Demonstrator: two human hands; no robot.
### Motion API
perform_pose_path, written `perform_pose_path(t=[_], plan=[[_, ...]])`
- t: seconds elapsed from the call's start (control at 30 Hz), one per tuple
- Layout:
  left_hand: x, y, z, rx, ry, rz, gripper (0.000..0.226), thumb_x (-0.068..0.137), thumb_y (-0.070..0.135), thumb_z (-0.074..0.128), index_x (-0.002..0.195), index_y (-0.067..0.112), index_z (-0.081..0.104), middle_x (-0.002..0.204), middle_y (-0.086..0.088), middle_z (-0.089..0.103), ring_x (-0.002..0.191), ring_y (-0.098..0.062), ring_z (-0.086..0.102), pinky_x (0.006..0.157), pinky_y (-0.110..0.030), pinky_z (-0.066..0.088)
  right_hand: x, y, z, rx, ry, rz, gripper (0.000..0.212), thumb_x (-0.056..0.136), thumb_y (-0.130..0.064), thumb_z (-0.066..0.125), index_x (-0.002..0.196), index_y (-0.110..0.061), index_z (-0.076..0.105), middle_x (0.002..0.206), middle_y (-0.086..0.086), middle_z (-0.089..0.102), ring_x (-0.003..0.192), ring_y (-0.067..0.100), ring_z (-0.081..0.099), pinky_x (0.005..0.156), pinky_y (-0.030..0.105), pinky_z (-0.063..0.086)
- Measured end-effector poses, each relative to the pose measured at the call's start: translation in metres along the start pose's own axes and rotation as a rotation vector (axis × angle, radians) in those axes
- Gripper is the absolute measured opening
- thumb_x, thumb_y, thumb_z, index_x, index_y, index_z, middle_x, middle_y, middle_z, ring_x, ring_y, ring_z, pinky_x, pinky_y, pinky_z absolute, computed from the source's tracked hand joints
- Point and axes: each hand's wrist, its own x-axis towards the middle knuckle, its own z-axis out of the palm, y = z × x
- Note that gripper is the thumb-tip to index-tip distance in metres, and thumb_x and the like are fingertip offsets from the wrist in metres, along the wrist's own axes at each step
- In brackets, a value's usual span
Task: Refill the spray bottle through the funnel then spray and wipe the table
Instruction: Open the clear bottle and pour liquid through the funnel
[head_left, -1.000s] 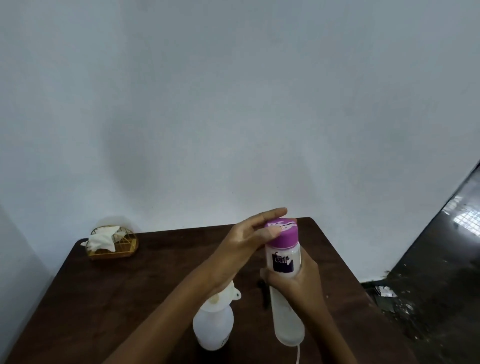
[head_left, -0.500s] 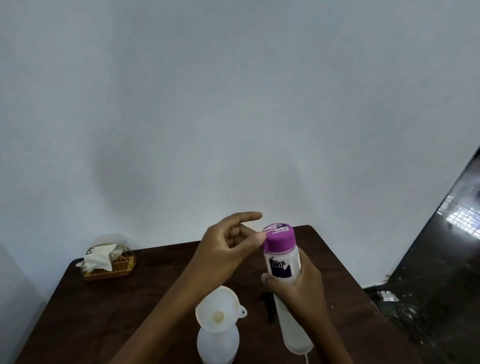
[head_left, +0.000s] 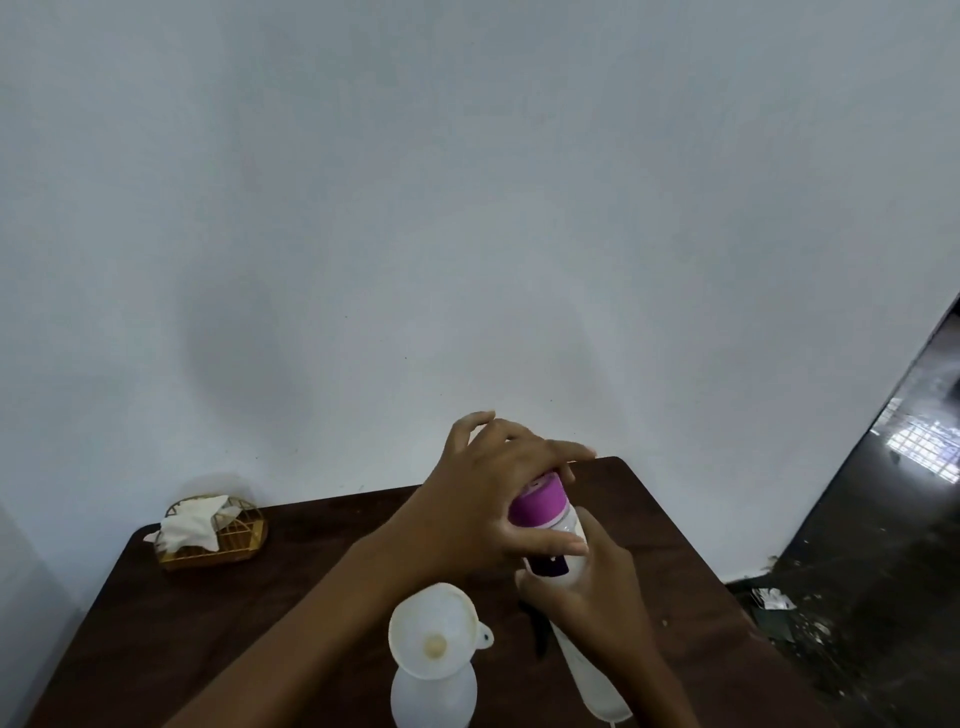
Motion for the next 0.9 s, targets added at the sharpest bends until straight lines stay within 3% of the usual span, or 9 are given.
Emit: perform_pose_path(t=[0.13,0.23,0.33,0.43,0.57,0.7,0.8,0.83,0.9], plan=[[0.002,-0.011,-0.004,-0.157,-0.012,-0.178,0.062,0.068,0.076,0.041,0.124,0.048,0.043,0.11,0.023,0.058,0.112,0.004,0.043,0.109,-0.026,0.019,0.0,0.002,-0.005,-0.001,0.006,0.003,0.034,0.062,-0.013,0.077,0.085,-0.027,0.057,0.078,-0.011,0.067,0.072,0.008,0.066,0.056,0.016,0.052],[-0.003,-0.016,-0.002,-0.183,0.029,-0.243,0.063,0.073,0.077,0.029,0.127,0.047,0.042,0.1,0.02,0.062,0.109,-0.004,0.048,0.107,-0.033,0.029,0.003,0.005,-0.009,-0.011,0.04,0.003,0.038,0.064,-0.003,0.078,0.083,-0.027,0.056,0.072,-0.006,0.066,0.073,0.009,0.065,0.056,0.015,0.053],[-0.009,-0.013,0.0,-0.285,0.098,-0.239,0.056,0.081,0.07,0.027,0.13,0.046,0.042,0.086,0.019,0.067,0.105,-0.011,0.056,0.103,-0.038,0.037,0.004,0.007,-0.01,0.004,0.054,0.006,0.036,0.062,-0.008,0.078,0.082,-0.027,0.056,0.073,-0.006,0.066,0.073,0.011,0.064,0.055,0.016,0.053],[-0.012,-0.003,0.001,-0.37,0.129,-0.147,0.048,0.09,0.055,0.027,0.134,0.041,0.04,0.091,0.014,0.071,0.102,-0.006,0.059,0.105,-0.032,0.032,0.005,0.009,-0.009,0.007,0.037,0.012,0.035,0.062,-0.009,0.078,0.083,-0.027,0.056,0.077,-0.008,0.066,0.074,0.011,0.064,0.056,0.017,0.053],[-0.008,0.004,0.005,-0.179,0.028,-0.07,0.051,0.088,0.056,0.023,0.138,0.048,0.022,0.12,0.025,0.06,0.123,0.009,0.031,0.107,-0.017,0.005,0.001,0.01,-0.005,-0.018,0.002,0.015,0.037,0.065,-0.004,0.077,0.084,-0.029,0.057,0.07,-0.006,0.067,0.074,0.01,0.065,0.056,0.016,0.053],[-0.004,-0.009,0.008,-0.105,-0.048,-0.065,0.061,0.078,0.063,0.05,0.134,0.043,0.037,0.122,0.024,0.056,0.121,0.01,0.034,0.11,-0.02,0.001,-0.001,0.01,-0.003,-0.034,-0.026,0.022,0.033,0.062,-0.009,0.075,0.082,-0.028,0.056,0.079,-0.01,0.067,0.068,0.013,0.064,0.055,0.025,0.053],[-0.006,-0.022,0.006,-0.23,-0.108,-0.141,0.052,0.077,0.052,0.065,0.124,0.039,0.05,0.12,0.022,0.057,0.112,0.005,0.048,0.11,-0.024,0.025,-0.002,0.013,-0.005,-0.067,-0.029,0.034,0.028,0.058,-0.017,0.074,0.078,-0.023,0.056,0.075,-0.006,0.066,0.063,0.016,0.063,0.053,0.031,0.052],[-0.008,-0.024,0.006,-0.33,-0.117,-0.182,0.05,0.076,0.046,0.07,0.122,0.037,0.054,0.117,0.02,0.058,0.109,0.003,0.052,0.104,-0.024,0.039,-0.002,0.014,-0.005,-0.084,-0.04,0.032,0.028,0.058,-0.018,0.074,0.078,-0.023,0.056,0.075,-0.006,0.066,0.062,0.016,0.063,0.053,0.033,0.052],[-0.013,-0.025,0.004,-0.47,-0.091,-0.253,0.046,0.074,0.035,0.076,0.116,0.034,0.059,0.112,0.017,0.061,0.104,0.0,0.058,0.09,-0.022,0.051,-0.002,0.016,-0.005,-0.113,-0.062,0.025,0.029,0.057,-0.02,0.075,0.08,-0.023,0.056,0.074,-0.007,0.066,0.061,0.015,0.063,0.054,0.035,0.052]])
